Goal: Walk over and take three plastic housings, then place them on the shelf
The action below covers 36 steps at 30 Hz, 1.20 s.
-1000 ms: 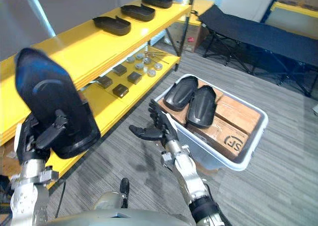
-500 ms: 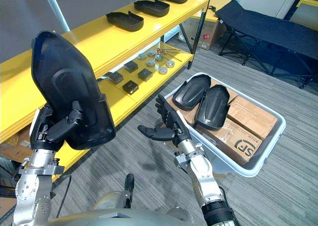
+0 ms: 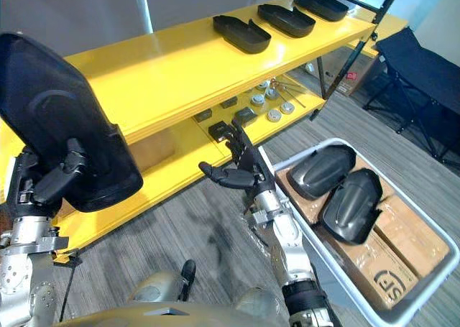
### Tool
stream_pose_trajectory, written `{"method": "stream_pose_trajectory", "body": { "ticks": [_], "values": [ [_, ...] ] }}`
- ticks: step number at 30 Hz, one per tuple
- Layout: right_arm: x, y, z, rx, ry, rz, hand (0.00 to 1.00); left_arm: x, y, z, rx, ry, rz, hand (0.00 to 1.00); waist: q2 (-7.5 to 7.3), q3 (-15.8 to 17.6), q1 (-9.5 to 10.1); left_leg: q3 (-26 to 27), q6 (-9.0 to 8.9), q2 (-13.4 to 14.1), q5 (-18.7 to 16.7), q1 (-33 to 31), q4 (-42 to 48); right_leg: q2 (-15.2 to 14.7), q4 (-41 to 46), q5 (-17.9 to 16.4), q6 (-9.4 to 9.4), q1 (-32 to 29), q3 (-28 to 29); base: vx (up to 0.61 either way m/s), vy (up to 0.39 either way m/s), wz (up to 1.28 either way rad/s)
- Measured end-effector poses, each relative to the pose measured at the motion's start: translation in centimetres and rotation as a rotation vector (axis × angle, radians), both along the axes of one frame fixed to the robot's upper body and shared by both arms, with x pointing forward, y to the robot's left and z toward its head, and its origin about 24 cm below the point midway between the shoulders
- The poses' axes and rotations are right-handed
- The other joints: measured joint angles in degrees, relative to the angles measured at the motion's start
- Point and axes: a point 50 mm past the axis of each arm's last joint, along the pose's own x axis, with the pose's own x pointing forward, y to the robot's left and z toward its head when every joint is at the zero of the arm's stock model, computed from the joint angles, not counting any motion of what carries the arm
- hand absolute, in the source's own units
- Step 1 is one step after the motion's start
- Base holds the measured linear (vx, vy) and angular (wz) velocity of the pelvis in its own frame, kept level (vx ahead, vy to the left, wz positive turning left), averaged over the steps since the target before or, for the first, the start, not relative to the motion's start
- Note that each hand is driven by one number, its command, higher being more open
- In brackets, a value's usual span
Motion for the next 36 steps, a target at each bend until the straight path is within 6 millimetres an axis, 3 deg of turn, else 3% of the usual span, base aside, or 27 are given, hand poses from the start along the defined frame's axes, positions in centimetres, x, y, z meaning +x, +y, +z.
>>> {"method": "stream_pose_trajectory", "body": {
  "ticks": [1, 3, 4, 6, 7, 8, 9, 11, 12, 14, 16, 23, 25, 27, 29, 32, 33, 34, 36],
  "values": [
    [0.3, -0.6, 0.7, 0.002, -0.03, -0.023, 1.0, 0.5, -0.2, 0.2, -0.007, -0.011, -0.008, 0.0, 0.63, 0.15, -0.39, -1.76, -0.31, 0.16, -0.97, -0.05, 0.92, 2.48, -6.15, 1.03, 1.23, -1.29, 3.45, 0.18, -0.076, 1.09],
    [0.1, -1.4, 1.2, -0.012, -0.05, -0.054, 1.0, 0.9, -0.5, -0.1, -0.015, 0.001, -0.019, 0.0, 0.35, -0.02, -2.12, -6.76, -1.63, -1.14, -2.75, 0.38, 2.6, 4.58, -13.1, 2.3, 3.3, -1.23, 8.31, 0.21, -0.15, 1.28],
    [-0.1, -1.7, 1.3, -0.014, -0.057, -0.061, 1.0, 0.9, -0.7, -0.2, -0.017, 0.005, -0.023, 0.0, 0.26, -0.08, -2.38, -8.31, -1.81, -1.71, -3.13, 0.62, 2.73, 4.95, -13.99, 2.37, 3.38, -0.92, 9.63, 0.24, -0.249, 1.25],
    [-0.7, -2.4, 2.1, -0.014, -0.09, -0.085, 1.0, 0.7, -0.8, -0.4, -0.024, 0.016, -0.04, 0.0, -2.05, -1.37, -2.7, -10.21, -3.03, -3.07, -4.9, 0.78, 2.6, 5.32, -18.83, 1.94, 2.34, 2.57, 10.32, 0.27, -0.334, 1.34],
    [-0.6, -2.8, 2.4, -0.024, -0.106, -0.093, 1.0, 0.7, -0.9, -0.7, -0.05, 0.021, -0.047, 0.0, -2.3, -1.62, -2.7, -5.63, -3.81, -0.87, -5.73, 0.62, 2.68, 5.41, -20.78, 7.82, 1.23, 4.37, 8.73, 0.22, -0.3, 1.12],
    [-0.6, -3.1, 2.6, -0.029, -0.11, -0.1, 1.0, 0.7, -1.1, -0.8, -0.056, 0.024, -0.051, 0.0, -1.82, -1.69, -2.83, -2.66, -4.52, 0.85, -5.86, 0.57, 3.13, 5.35, -21.21, 9.62, 1.73, 5.15, 7.35, 0.3, -0.398, 1.2],
    [-0.6, -3.9, 2.6, -0.034, -0.104, -0.119, 1.0, 0.7, -1.6, -1.2, -0.08, 0.03, -0.067, 0.0, 0.3, -2.51, -2.91, 3.16, -5.7, 4.97, -6.32, -1.15, 4.91, 6.55, -22.66, 9.77, 1.22, 7.1, 3.51, 0.19, -0.212, 1.15],
    [-0.7, -5.5, 2.7, -0.036, -0.101, -0.182, 1.0, 1.3, -3.0, -1.2, -0.09, 0.018, -0.137, 0.0, 1.99, -3.32, -3.94, 14.59, -6.45, 9.75, -4.19, -1.8, 4.07, 7.38, -25.42, 9.81, 0.75, 10.64, -3.42, 0.29, -0.253, 1.6],
    [-0.8, -6.4, 2.5, -0.03, -0.09, -0.226, 1.0, 1.8, -4.0, -1.1, -0.092, 0.009, -0.194, 0.0, 2.18, -3.4, -4.75, 19.75, -6.37, 11.02, -2.05, -0.49, 1.7, 7.3, -25.71, 9.75, 0.67, 12.69, -6.98, 0.26, -0.174, 1.48],
    [-1.3, -7.2, 2.1, -0.021, -0.075, -0.274, 1.0, 2.2, -5.4, -1.1, -0.094, 0.006, -0.269, 0.0, 2.09, -3.36, -4.55, 23.3, -6.37, 11.17, 0.16, 2.65, -2.41, 7.13, -25.62, 9.75, 0.68, 15.11, -9.41, 0.17, -0.061, 0.89],
    [-1.2, -6.8, 2.3, -0.023, -0.092, -0.254, 1.0, 2.3, -6.5, -1.0, -0.092, 0.0, -0.32, 0.0, 1.76, -3.76, -4.18, 23.01, -6.42, 10.47, 1.09, 5.13, -5.43, 7.08, -26.25, 9.69, 0.6, 17.02, -9.94, 0.17, 0.005, 0.34],
    [-1.5, -6.5, 2.1, 0.033, -0.099, -0.257, 1.0, 1.4, -6.0, 0.1, -0.062, -0.031, -0.309, 0.0, 0.93, -3.96, -4.62, 25.16, -6.42, 9.42, 0.91, 5.82, -6.35, 6.49, -28.65, 9.77, 0.71, 17.17, -8.69, 0.05, 0.024, -0.13],
    [-2.0, -6.3, 1.3, 0.068, -0.07, -0.264, 1.0, 1.3, -6.0, 0.0, -0.061, -0.028, -0.311, 0.0, 1.01, -3.91, -4.72, 25.48, -5.91, 10.16, -1.19, 3.93, -1.36, 6.52, -28.67, 9.7, 0.73, 17.4, -8.6, 0.0, 0.025, -0.04],
    [-2.8, -5.9, 0.2, 0.086, -0.029, -0.267, 1.0, 1.3, -6.0, 0.0, -0.039, -0.016, -0.296, 0.0, 0.65, -2.96, -4.95, 24.9, -4.95, 11.93, -3.66, -1.38, 13.44, 6.6, -29.63, 8.63, 0.87, 19.44, -8.41, -0.02, -0.002, -0.1],
    [-2.9, -5.5, -0.1, 0.077, -0.02, -0.237, 1.0, 1.4, -5.8, -0.3, 0.005, 0.02, -0.262, 0.0, 1.81, -2.18, -4.59, 22.48, -5.15, 13.14, -3.93, -3.49, 21.5, 6.62, -30.96, 7.94, 1.5, 21.52, -6.01, -0.06, 0.049, -0.4],
    [-2.8, -5.1, 0.2, 0.075, -0.032, -0.215, 1.0, 1.4, -5.8, -0.4, 0.027, 0.032, -0.255, 0.0, 1.88, -1.99, -4.81, 21.28, -4.94, 13.01, -4.5, -3.44, 20.06, 6.65, -31.6, 8.42, 1.44, 20.56, -3.74, -0.07, 0.103, -0.38],
    [-2.7, -4.9, 0.4, 0.074, -0.041, -0.204, 1.0, 1.4, -6.0, -0.4, 0.029, 0.037, -0.26, 0.0, 2.39, -2.29, -4.84, 18.47, -5.26, 12.56, -4.95, -2.49, 15.55, 6.74, -31.39, 8.72, 1.41, 19.26, -2.32, -0.11, 0.104, -0.64],
    [-2.7, -4.8, 0.8, 0.064, -0.054, -0.193, 1.0, 1.5, -6.2, -0.5, 0.025, 0.04, -0.269, 0.0, 3.27, -2.87, -5.12, 15.53, -6.81, 12.33, -3.53, -0.51, 8.94, 7.08, -30.61, 8.78, 1.46, 17.41, -0.23, -0.11, 0.126, -0.76],
    [-2.7, -4.5, 0.9, 0.057, -0.057, -0.174, 1.0, 1.7, -6.2, -0.5, 0.026, 0.046, -0.272, 0.0, 3.87, -3.35, -5.98, 15.44, -9.88, 12.01, -4.9, 3.2, 2.44, 7.08, -30.36, 9.42, 2.38, 15.98, 2.78, -0.04, 0.197, -0.8]
  ]
}}
